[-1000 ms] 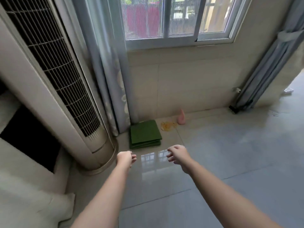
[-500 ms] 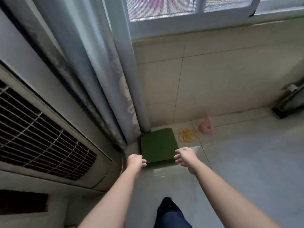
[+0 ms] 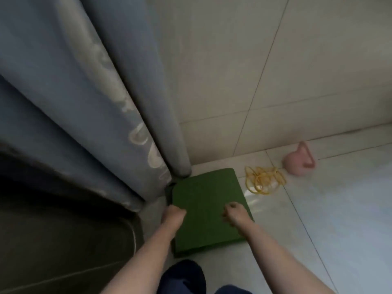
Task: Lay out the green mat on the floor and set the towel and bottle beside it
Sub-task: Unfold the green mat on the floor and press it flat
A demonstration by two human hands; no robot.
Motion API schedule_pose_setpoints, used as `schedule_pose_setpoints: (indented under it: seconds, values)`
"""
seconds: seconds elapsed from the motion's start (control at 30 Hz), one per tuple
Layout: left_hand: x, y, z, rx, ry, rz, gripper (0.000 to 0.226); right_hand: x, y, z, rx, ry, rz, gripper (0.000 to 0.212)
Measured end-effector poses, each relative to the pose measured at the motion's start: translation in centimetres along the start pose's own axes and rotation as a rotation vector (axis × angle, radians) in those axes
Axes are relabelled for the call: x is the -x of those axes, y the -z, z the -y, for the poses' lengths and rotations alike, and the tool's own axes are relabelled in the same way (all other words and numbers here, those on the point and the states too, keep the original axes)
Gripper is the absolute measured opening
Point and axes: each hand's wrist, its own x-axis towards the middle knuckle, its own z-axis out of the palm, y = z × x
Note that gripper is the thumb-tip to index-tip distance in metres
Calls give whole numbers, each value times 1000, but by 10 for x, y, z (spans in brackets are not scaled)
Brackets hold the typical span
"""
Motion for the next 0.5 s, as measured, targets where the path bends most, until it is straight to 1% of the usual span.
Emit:
schedule_pose_setpoints:
  seconds: [0.07, 0.13, 0.2, 0.27, 0.33, 0.4, 0.5]
  values:
    - [-59, -14, 22, -105, -1, 28, 33, -53, -20, -22, 25, -19, 35, 14]
    - [-111, -21, 45, -118, -4, 23, 41, -97, -39, -36, 58, -6, 49, 21]
    - [-158, -28, 65, -114, 6, -7, 55, -137, -56, -46, 113, 21, 43, 28]
    - [-193, -36, 82, -98, 18, -8, 70, -169, -72, -54, 174, 36, 40, 29]
    - [-212, -45, 91, -49, 39, 20, 79, -190, -85, -59, 236, 51, 44, 28]
    - [-224, -53, 103, 54, 65, 44, 86, -203, -102, -62, 294, 69, 66, 28]
    - [-235, -71, 121, 151, 126, 77, 97, -213, -124, -60, 379, 99, 130, 16]
